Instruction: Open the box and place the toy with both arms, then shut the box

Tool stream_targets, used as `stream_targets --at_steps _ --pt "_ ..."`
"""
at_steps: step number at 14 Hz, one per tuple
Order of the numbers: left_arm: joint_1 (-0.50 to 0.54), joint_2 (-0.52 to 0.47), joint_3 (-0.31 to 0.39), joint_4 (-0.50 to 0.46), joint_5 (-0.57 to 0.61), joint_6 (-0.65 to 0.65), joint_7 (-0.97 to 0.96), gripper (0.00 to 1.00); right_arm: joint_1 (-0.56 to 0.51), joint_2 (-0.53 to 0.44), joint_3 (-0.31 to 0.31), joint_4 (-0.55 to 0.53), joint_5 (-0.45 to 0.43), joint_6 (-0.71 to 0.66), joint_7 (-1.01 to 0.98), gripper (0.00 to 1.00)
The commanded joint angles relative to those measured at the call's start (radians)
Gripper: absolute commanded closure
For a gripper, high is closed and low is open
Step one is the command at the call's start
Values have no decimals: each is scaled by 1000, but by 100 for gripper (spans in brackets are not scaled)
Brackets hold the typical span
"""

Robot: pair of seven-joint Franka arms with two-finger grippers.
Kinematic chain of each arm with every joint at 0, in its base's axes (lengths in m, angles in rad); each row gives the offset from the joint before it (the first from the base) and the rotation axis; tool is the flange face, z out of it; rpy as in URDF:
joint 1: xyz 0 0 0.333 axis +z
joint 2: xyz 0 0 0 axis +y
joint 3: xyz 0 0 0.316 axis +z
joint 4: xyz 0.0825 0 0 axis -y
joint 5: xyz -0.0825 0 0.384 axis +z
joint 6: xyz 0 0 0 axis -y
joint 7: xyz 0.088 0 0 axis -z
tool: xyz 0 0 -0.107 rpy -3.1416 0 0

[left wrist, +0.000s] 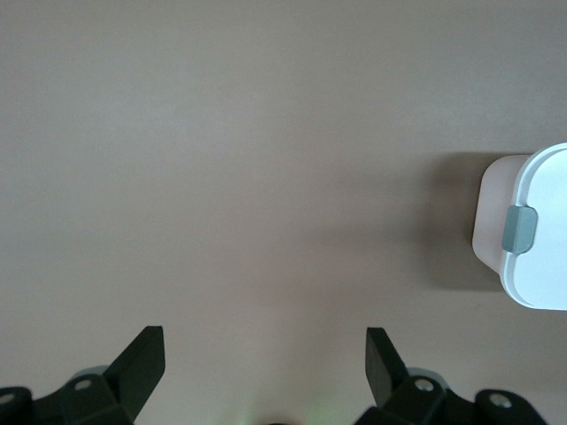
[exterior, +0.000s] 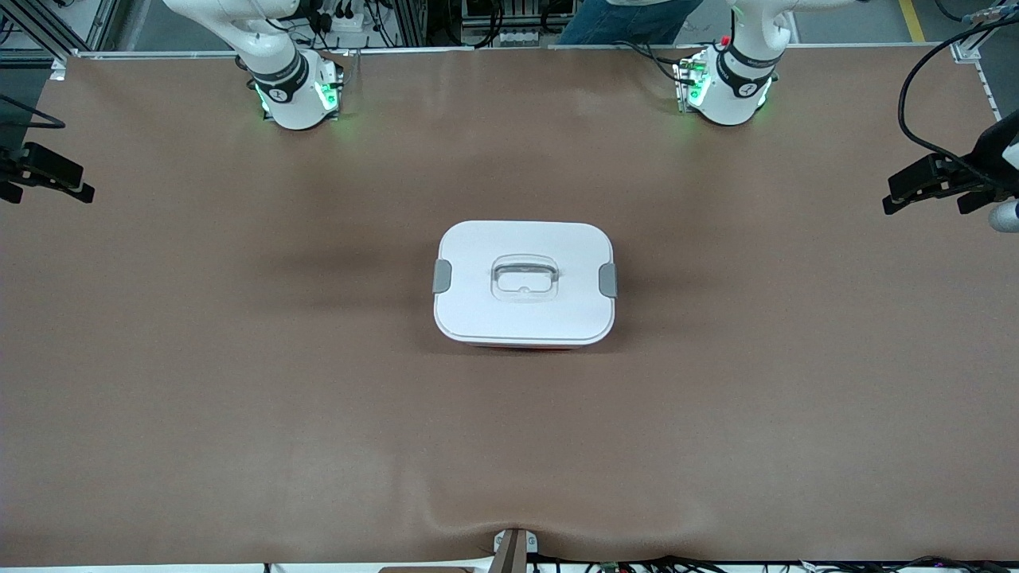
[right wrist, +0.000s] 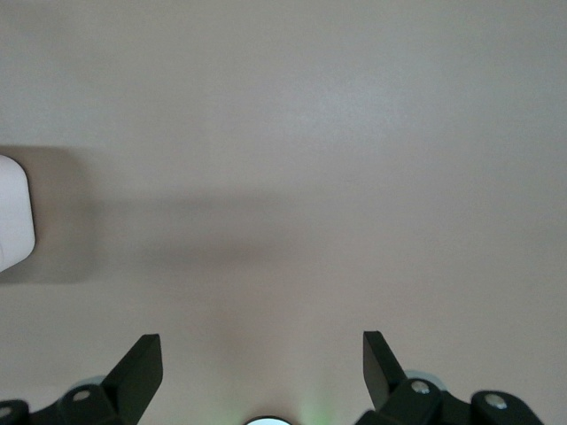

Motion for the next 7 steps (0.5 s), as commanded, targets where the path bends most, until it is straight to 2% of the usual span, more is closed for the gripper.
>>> stream_targets --at_steps 1,7 --pt "-8 -2 1 2 47 0 -13 0 -1 -1 2 6 -9 -2 15 0" --pt "-6 -3 -7 0 49 0 -13 0 -3 -1 2 6 -8 0 13 0"
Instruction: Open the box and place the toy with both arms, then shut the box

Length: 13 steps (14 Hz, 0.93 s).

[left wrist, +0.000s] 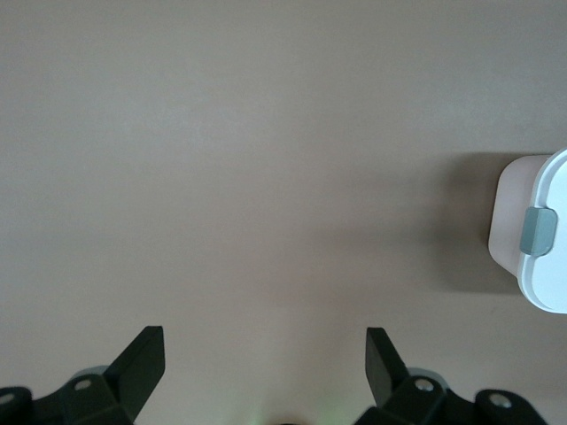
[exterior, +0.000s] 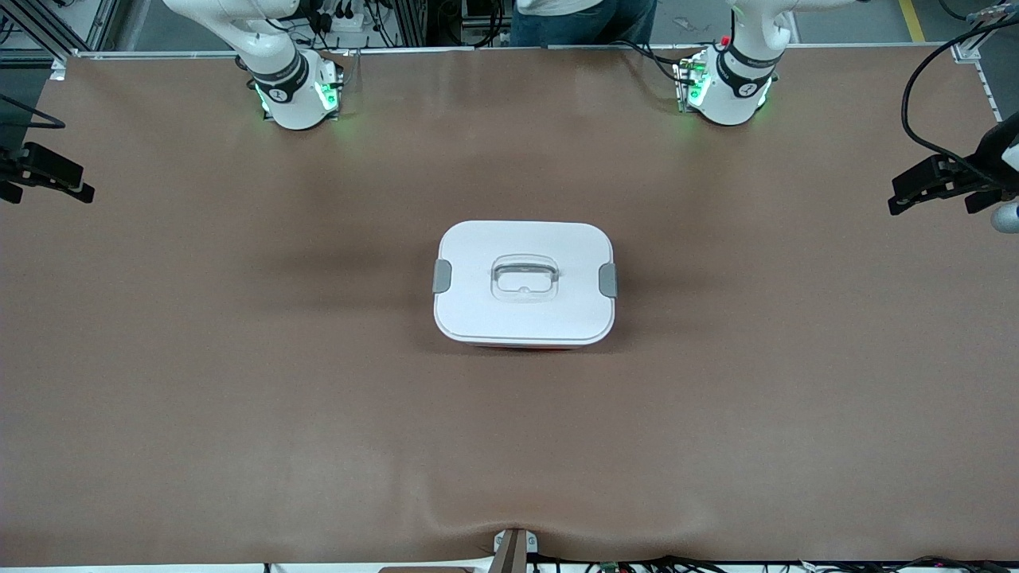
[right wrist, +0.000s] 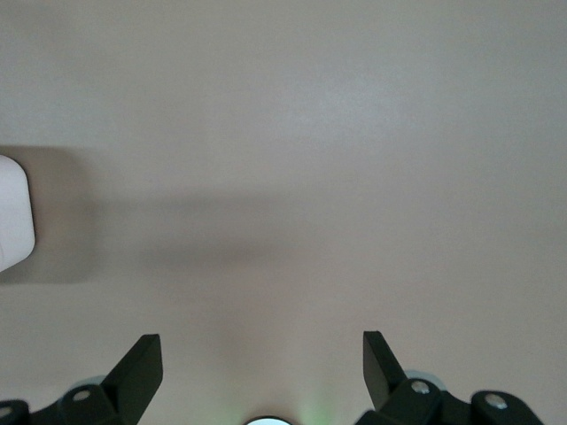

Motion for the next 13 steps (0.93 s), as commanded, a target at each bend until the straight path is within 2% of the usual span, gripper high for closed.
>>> stream_targets --at_steps 1,13 --pt "-6 -3 -3 0 20 -2 -13 0 -3 -1 2 6 -9 0 13 0" --pt "-4 -5 -17 -1 19 -13 -14 0 -3 1 2 6 -6 0 15 0"
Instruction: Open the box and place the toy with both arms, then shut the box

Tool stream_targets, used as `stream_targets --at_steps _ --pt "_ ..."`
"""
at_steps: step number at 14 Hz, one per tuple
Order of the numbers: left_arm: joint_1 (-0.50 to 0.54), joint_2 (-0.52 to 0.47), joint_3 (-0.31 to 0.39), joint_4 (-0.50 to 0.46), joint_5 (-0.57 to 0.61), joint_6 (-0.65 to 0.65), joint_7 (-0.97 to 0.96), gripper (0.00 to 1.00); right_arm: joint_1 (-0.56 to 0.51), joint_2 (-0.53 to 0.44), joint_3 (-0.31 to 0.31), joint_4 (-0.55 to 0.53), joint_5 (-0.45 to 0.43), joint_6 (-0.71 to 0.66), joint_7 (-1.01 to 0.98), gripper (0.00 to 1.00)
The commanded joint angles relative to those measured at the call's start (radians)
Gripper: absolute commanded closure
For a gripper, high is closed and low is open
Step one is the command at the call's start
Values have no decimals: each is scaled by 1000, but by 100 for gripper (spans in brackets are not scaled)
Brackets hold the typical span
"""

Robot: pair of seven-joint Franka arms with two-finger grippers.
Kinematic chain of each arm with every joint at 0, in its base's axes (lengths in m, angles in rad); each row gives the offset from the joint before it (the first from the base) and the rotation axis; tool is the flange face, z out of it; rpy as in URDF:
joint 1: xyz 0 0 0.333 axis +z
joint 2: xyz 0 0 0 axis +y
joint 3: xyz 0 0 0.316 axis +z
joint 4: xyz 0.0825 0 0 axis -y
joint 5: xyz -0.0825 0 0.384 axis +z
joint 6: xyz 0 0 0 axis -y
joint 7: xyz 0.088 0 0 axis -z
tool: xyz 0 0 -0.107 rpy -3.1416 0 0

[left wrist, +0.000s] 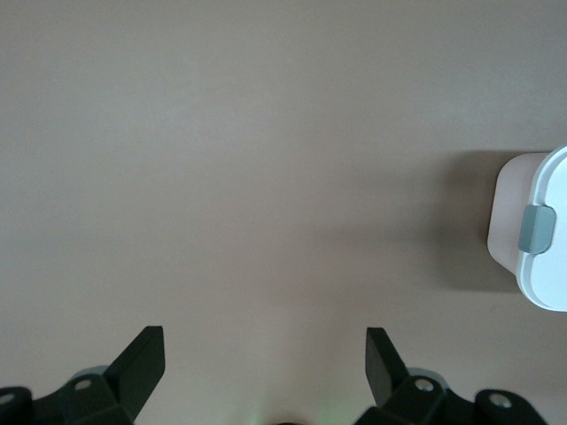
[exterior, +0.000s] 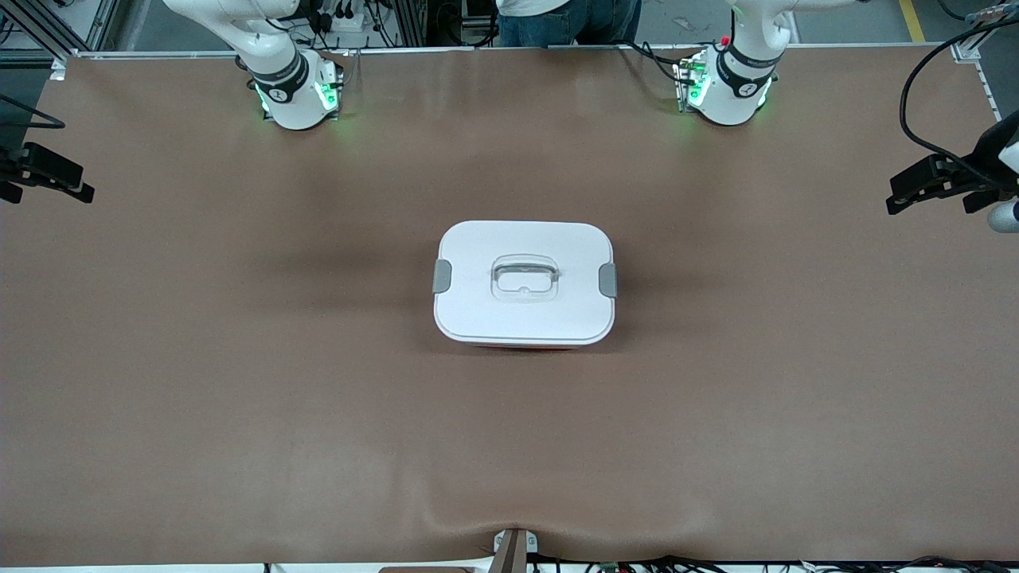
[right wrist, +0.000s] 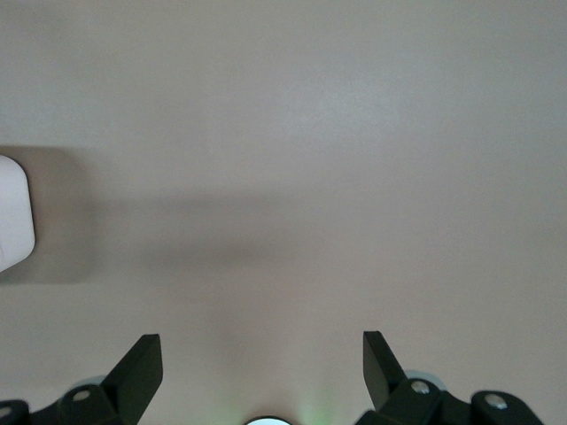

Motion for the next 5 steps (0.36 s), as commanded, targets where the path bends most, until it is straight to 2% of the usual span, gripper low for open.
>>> stream_targets --at_steps 1,5 --pt "-4 -6 -10 -1 19 -10 -14 0 -3 1 2 8 -6 0 15 0" --pt "-1 -6 -12 -1 17 -12 -14 0 -3 1 2 6 -6 0 15 0"
